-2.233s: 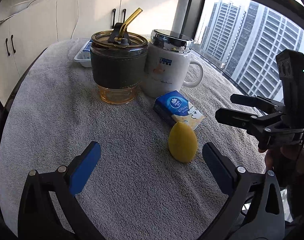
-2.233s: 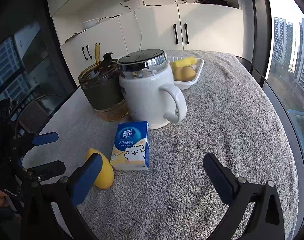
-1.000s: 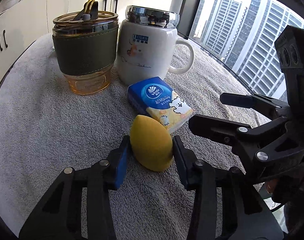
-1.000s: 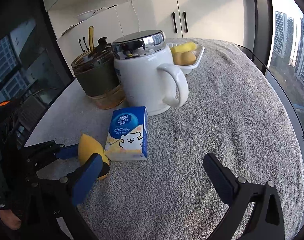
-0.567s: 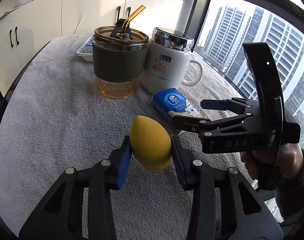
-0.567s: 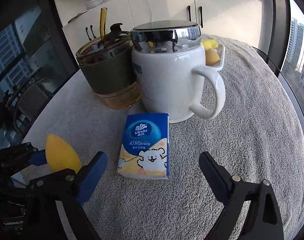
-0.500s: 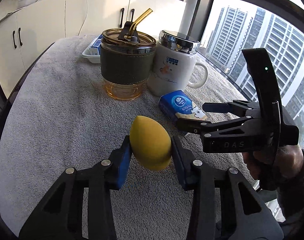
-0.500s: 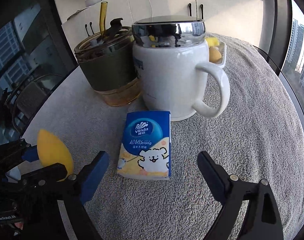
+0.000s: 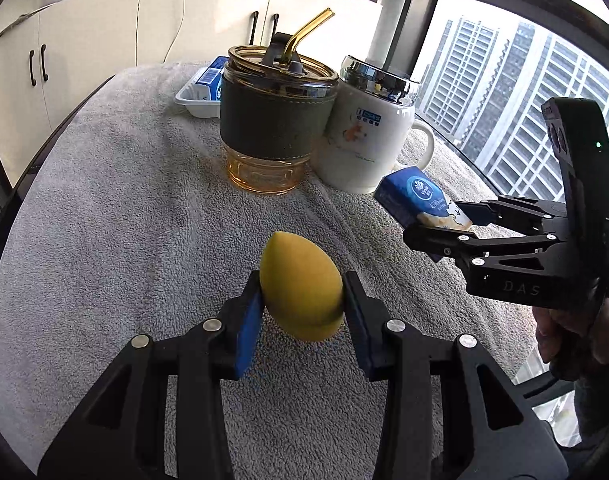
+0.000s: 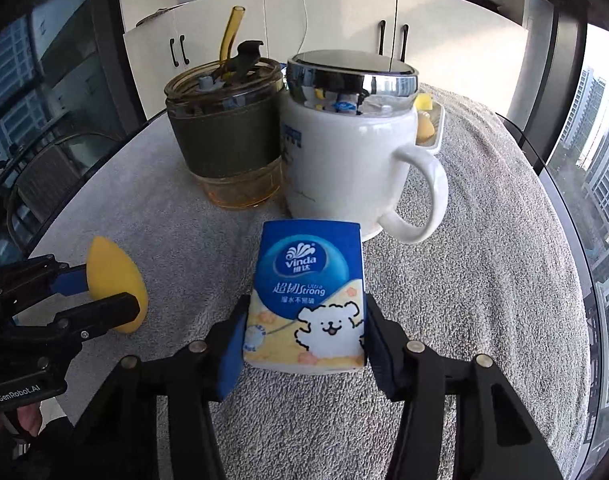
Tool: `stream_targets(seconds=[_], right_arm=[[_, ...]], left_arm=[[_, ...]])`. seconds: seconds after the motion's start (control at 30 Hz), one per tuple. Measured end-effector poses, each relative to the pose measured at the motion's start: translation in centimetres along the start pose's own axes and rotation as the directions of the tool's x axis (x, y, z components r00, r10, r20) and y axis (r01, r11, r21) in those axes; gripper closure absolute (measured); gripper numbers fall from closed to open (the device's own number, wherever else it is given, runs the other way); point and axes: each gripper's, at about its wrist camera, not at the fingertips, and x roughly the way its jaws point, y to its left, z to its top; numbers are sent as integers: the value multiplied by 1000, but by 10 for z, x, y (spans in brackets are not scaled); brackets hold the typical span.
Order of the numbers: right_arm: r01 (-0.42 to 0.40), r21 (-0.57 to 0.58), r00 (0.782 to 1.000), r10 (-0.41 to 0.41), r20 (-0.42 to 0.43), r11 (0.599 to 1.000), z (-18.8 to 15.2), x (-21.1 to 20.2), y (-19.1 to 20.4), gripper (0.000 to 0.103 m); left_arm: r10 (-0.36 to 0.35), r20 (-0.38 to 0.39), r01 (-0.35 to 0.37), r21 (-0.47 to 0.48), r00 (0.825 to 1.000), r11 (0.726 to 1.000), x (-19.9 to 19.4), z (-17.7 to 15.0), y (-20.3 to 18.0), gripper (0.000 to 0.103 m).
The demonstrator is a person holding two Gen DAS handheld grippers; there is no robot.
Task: Organize soft objects
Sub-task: 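Lift and carry the egg sponge and tissue pack over the white tray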
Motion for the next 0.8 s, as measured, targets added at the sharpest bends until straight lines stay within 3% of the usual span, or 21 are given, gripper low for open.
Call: stream_targets(seconds=[0.4, 0.8], right_arm=[[34, 16, 998, -35, 45, 999, 5, -51, -32, 48], [117, 5, 987, -117, 112, 993, 61, -70, -93, 48]], left_arm=[[45, 46, -44, -13, 998, 999, -24, 23, 27, 66], [82, 126, -89, 49, 989, 995, -46, 98, 62, 66]])
